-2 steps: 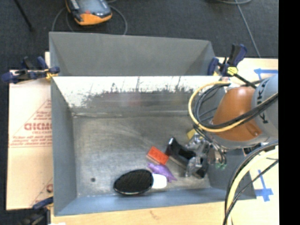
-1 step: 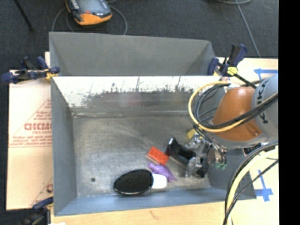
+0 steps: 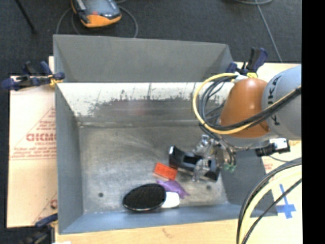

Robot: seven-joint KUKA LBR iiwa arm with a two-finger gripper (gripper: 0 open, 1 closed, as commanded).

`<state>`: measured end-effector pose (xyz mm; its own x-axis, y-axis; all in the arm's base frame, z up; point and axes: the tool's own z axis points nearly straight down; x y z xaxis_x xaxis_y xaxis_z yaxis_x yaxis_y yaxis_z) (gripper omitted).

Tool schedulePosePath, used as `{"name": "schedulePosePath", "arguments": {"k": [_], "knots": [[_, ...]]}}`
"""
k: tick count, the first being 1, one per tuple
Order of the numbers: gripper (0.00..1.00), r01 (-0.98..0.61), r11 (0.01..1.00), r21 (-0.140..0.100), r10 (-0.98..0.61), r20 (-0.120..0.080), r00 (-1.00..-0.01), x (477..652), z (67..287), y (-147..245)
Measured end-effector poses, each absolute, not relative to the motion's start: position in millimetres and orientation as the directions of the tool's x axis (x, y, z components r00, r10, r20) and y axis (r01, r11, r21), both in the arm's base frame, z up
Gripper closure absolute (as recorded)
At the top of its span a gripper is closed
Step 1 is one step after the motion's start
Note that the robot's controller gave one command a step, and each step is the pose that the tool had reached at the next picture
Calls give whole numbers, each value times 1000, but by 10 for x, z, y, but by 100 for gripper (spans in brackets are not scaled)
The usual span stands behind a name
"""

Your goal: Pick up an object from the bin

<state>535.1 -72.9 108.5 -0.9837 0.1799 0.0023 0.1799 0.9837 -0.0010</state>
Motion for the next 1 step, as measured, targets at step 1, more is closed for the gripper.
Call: {"name": "schedulePosePath", "arguments": {"k": [1], "knots": [[100,177,984,-1,177,2,-984,5162,2236,-1230]]}}
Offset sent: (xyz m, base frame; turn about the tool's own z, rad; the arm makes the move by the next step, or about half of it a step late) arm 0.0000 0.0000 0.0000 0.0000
